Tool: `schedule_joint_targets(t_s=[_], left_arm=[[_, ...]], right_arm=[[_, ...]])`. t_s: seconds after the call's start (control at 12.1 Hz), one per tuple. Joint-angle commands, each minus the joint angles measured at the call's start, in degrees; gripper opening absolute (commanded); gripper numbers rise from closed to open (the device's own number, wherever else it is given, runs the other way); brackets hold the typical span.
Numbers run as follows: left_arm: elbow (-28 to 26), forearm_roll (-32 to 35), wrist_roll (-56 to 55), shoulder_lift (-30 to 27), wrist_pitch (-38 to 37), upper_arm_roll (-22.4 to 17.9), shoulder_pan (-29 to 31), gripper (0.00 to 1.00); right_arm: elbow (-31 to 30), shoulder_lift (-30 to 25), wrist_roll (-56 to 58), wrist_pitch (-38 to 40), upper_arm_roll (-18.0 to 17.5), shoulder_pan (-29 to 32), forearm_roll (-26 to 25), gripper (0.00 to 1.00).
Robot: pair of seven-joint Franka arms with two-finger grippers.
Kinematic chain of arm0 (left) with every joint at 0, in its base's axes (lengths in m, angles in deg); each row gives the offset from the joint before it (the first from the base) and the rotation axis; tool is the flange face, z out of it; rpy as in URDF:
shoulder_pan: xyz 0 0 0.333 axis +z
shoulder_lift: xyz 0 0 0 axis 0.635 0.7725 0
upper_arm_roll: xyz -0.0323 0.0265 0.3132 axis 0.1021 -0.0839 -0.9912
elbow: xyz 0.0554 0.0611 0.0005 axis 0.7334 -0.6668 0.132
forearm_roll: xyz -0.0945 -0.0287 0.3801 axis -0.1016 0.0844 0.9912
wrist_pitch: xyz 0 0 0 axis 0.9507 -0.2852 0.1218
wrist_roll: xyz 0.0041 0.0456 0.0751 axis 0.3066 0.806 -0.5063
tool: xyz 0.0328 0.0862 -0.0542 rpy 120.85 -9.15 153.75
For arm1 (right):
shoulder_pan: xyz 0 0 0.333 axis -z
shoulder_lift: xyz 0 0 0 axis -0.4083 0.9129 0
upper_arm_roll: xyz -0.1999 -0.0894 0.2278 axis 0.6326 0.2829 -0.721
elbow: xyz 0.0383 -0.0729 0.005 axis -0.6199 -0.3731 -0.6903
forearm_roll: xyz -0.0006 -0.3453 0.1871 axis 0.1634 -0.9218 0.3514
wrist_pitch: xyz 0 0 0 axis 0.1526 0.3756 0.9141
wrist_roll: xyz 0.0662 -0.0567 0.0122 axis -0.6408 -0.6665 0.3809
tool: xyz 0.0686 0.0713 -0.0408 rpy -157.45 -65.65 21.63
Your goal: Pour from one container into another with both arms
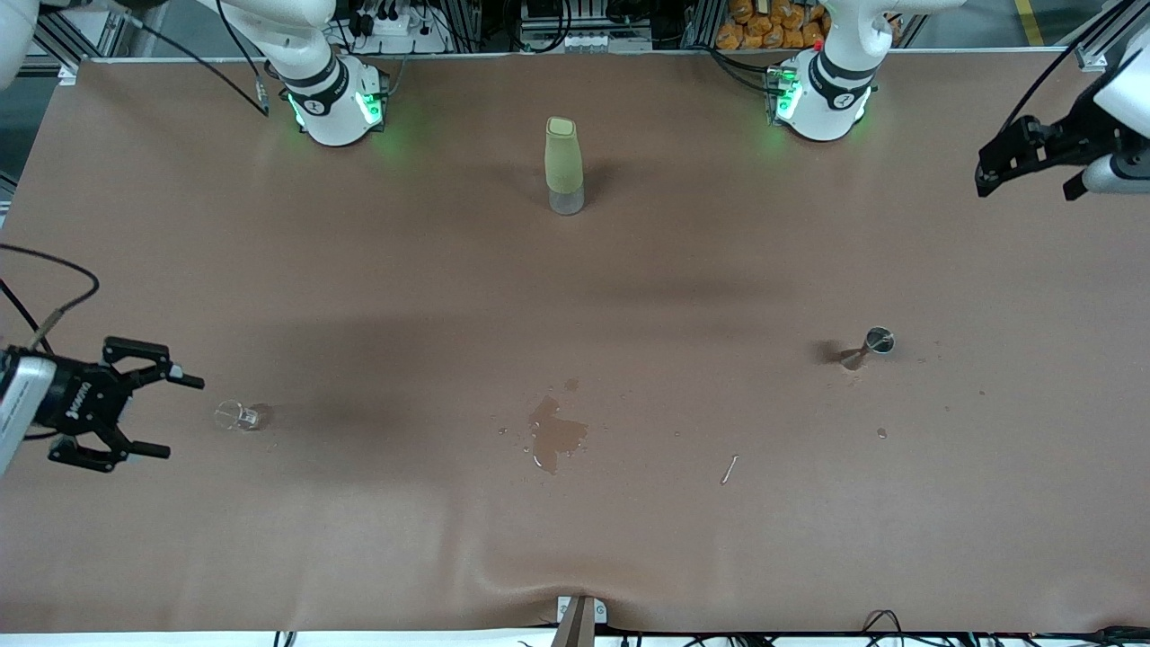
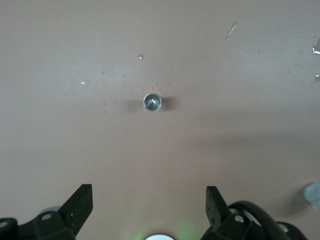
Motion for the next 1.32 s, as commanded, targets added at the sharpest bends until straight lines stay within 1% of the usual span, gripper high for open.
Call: schedule_joint_targets(t_s=[0.0, 0.08, 0.17, 0.25, 0.33, 0.41, 0.5, 0.66, 0.83, 0.99, 1.24], left_arm=[[-1.15, 1.47, -0.66, -1.81, -1.32, 1.12, 0.77, 1.00], [-1.15, 1.47, -0.84, -1.73, -1.41, 1.47, 0.86, 1.00], [-0.98, 1.47, -1.01, -1.55, -1.50, 1.56, 1.64, 1.00], [-0.63, 1.47, -0.06, -1.11, -1.41, 1.57, 3.48, 1.00], [0.94, 1.12, 0.04, -0.41, -1.41, 1.48, 4.72, 1.00], [2.61, 0.60, 0.13, 1.07, -1.41, 1.04, 5.51, 1.00], [4.72, 1.55, 0.48, 2.48, -2.02, 1.04, 5.52, 1.00], [5.36, 2.43, 0.39, 3.02, -2.47, 0.86, 4.64, 1.00], [5.53, 2.61, -0.40, 3.02, -2.38, 0.25, 3.77, 1.00], [5.36, 2.70, -0.40, 2.85, -1.68, 0.25, 3.85, 1.00], [4.74, 2.70, -0.22, 2.76, -0.01, 0.68, 4.38, 1.00]], right_arm=[[-9.01, -8.45, -2.86, -1.18, 0.94, -1.45, -3.18, 1.00], [-10.96, -11.00, -4.70, -1.36, 1.46, -2.32, -4.50, 1.00], [-12.45, -13.38, -6.63, -1.36, 2.78, -3.90, -5.65, 1.00], [-14.21, -15.84, -8.39, -1.28, 5.14, -6.35, -6.53, 1.00], [-16.14, -18.21, -9.89, -1.27, 7.77, -8.90, -7.49, 1.00], [-18.42, -20.50, -10.86, -1.27, 9.54, -10.14, -8.29, 1.00], [-20.45, -22.44, -12.00, -1.27, 10.51, -10.94, -9.43, 1.00], [-22.83, -25.87, -15.51, -0.93, 12.18, -12.17, -13.37, 1.00], [-24.85, -29.29, -22.09, 0.12, 12.81, -13.22, -17.59, 1.00], [-24.77, -30.19, -30.17, 4.07, 13.33, -13.67, -20.33, 1.00], [-24.60, -30.63, -40.11, 7.24, 14.04, -14.37, -24.19, 1.00]])
